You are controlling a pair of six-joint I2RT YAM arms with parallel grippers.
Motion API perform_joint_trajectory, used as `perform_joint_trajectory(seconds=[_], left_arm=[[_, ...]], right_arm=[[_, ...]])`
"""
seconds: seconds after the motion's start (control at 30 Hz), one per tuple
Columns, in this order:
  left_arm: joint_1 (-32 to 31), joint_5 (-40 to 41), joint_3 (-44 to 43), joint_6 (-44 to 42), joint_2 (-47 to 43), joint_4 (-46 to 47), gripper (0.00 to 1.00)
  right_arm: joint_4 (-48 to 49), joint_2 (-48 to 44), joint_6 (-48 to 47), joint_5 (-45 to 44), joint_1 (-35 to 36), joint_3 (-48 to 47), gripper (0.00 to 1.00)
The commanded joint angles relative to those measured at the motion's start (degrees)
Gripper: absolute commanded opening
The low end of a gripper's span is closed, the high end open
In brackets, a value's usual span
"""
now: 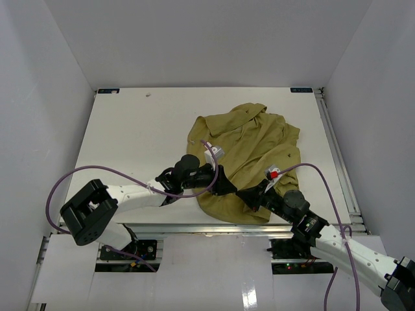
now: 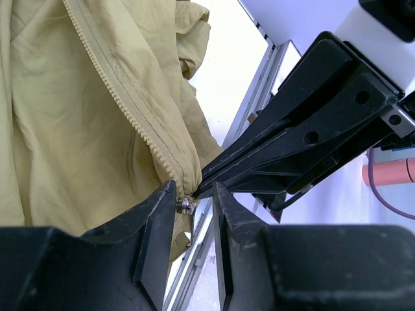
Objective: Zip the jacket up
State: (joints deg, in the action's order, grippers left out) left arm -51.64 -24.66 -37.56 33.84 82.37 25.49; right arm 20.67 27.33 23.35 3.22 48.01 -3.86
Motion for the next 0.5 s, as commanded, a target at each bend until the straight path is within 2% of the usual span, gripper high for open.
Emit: perform_joint_trajectory(seconds=[0.0,0.1,0.17,0.23,0.33,0.43,0.47], left_arm=[[0.2,-1.4,-2.6,1.0,1.5,1.7,0.34],[0.3,-2.2,-3.1,1.0,2.7,1.6,0.22],[0.4,-2.8,-3.0,1.1,2.9,2.3,0.09],[0.5,-3.6,-2.9,1.5,3.0,3.0,0.01],[0.7,-4.0,-2.8,1.9,3.1,3.5,0.0],[0.8,-4.6,-2.1,1.9,2.8,4.6,0.0],[0.8,-4.7,-2.0,2.0,2.7,5.1,0.0]], right_arm=[[1.3,-0.3,-0.9,1.1,-0.1,-1.2,0.08],[1.2,-0.5,-1.0,1.2,-0.1,-1.2,0.08],[0.9,-0.7,-1.0,1.1,0.0,-1.2,0.08],[0.7,-0.9,-0.9,0.9,0.0,-1.2,0.08],[0.5,-1.4,-0.8,0.6,0.0,-1.2,0.1],[-0.1,-2.1,0.2,0.0,0.0,-1.3,0.26],[-0.3,-2.3,0.7,-0.5,0.0,-1.3,0.28]])
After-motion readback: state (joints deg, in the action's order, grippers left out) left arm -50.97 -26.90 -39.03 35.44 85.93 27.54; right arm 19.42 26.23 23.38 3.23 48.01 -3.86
